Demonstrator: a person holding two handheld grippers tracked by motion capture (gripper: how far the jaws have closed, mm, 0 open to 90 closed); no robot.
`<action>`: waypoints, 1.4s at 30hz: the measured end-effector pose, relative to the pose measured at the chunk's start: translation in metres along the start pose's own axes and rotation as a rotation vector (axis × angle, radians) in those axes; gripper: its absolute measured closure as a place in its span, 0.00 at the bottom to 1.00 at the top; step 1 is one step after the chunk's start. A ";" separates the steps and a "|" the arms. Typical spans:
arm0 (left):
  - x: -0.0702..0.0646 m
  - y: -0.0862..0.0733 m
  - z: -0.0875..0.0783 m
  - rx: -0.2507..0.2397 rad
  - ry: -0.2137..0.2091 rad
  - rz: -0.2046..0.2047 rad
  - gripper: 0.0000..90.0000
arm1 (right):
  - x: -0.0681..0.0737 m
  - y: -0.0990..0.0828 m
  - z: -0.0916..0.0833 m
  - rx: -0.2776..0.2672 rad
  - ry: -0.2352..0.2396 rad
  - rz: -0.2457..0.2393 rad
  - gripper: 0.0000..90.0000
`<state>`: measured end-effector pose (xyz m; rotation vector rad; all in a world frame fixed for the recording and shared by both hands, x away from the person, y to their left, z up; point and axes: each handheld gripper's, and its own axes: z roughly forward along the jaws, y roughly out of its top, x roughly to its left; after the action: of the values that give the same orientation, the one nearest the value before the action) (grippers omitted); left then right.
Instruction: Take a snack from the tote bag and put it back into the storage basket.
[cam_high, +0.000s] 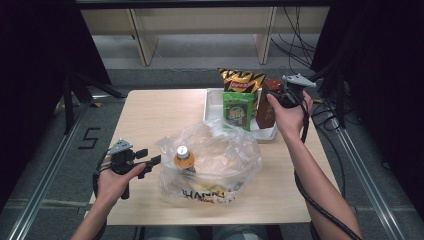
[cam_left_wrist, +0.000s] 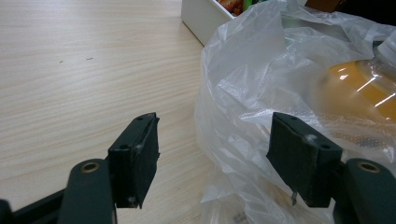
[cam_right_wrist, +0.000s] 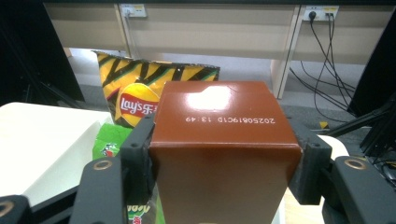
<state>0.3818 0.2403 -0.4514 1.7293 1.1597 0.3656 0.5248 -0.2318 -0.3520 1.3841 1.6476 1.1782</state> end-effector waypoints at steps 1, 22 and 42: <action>0.000 0.000 0.000 -0.001 0.000 0.000 0.36 | 0.000 -0.001 0.001 0.003 -0.006 0.008 0.43; 0.000 0.000 0.000 0.001 -0.002 0.003 0.36 | 0.003 -0.010 0.012 0.030 -0.031 0.002 0.43; 0.000 0.000 0.000 0.002 -0.001 0.004 0.36 | 0.001 -0.023 0.023 0.071 -0.067 0.005 0.43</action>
<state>0.3819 0.2405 -0.4515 1.7331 1.1562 0.3657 0.5366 -0.2265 -0.3819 1.4568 1.6538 1.0738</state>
